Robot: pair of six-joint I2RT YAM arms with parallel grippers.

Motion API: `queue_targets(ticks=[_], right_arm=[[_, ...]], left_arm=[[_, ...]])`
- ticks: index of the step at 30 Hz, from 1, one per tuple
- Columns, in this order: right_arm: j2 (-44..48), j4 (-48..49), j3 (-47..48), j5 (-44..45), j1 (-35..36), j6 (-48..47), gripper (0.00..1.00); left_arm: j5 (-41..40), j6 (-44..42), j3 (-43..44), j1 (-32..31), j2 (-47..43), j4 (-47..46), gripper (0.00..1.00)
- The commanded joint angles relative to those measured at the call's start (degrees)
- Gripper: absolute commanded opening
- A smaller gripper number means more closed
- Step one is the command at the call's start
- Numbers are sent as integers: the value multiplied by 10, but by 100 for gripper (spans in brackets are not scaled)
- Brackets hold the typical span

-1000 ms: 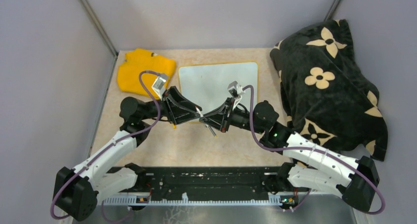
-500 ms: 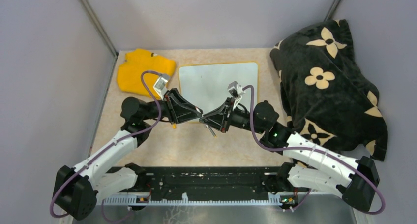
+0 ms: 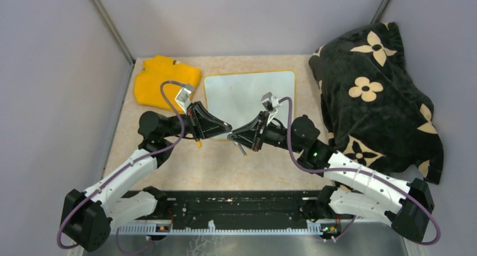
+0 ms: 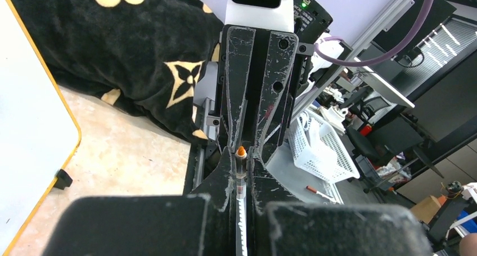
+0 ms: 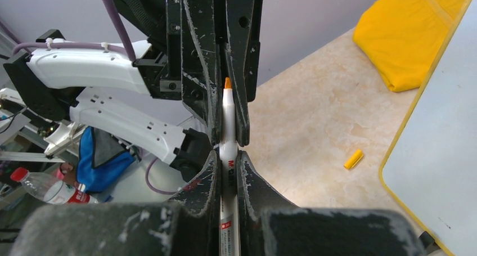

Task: Write a sentence on the whiteboard

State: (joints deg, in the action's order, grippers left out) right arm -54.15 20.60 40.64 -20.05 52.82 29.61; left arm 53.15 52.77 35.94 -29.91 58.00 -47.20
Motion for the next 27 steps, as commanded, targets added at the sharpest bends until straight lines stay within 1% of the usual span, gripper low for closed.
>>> queue_targets(ticks=[1, 2, 3, 5, 7, 8, 9, 11, 12, 13, 16, 20, 22, 24, 27], right_arm=[[12, 13, 15, 11, 1, 2, 1], [14, 8, 15, 15, 1, 2, 10], [16, 2, 15, 19, 1, 3, 26], [23, -8, 11, 29, 1, 4, 47], [32, -21, 7, 42, 1, 4, 60], [35, -27, 5, 49, 1, 3, 70], [39, -35, 4, 56, 1, 2, 83], [49, -55, 6, 72, 1, -2, 94], [54, -67, 6, 86, 1, -2, 98], [59, -80, 7, 105, 1, -2, 99], [74, -128, 10, 190, 1, 19, 99], [93, -199, 23, 332, 1, 70, 99], [100, -237, 38, 386, 1, 77, 99], [96, -273, 64, 430, 0, 73, 99], [76, -323, 106, 448, 0, 36, 99]], left_arm=[[-26, -15, 6, -6, -17, -13, 0], [-35, -21, 5, -6, -21, -5, 0], [-46, -28, 5, -6, -28, 8, 0], [-71, -42, 3, -6, -40, 28, 0], [-94, -50, 1, -6, -51, 46, 0], [-106, -54, 0, -6, -57, 52, 0], [-117, -58, -2, -5, -62, 56, 0], [-143, -67, -6, -6, -73, 68, 0], [-156, -73, -6, -6, -80, 76, 0], [-171, -79, -6, -6, -86, 85, 0], [-207, -104, -4, -5, -106, 113, 0], [-259, -140, 13, -5, -129, 165, 0], [-286, -150, 20, -5, -137, 182, 0], [-306, -153, 23, -5, -145, 187, 0], [-333, -144, 26, -5, -151, 186, 0]])
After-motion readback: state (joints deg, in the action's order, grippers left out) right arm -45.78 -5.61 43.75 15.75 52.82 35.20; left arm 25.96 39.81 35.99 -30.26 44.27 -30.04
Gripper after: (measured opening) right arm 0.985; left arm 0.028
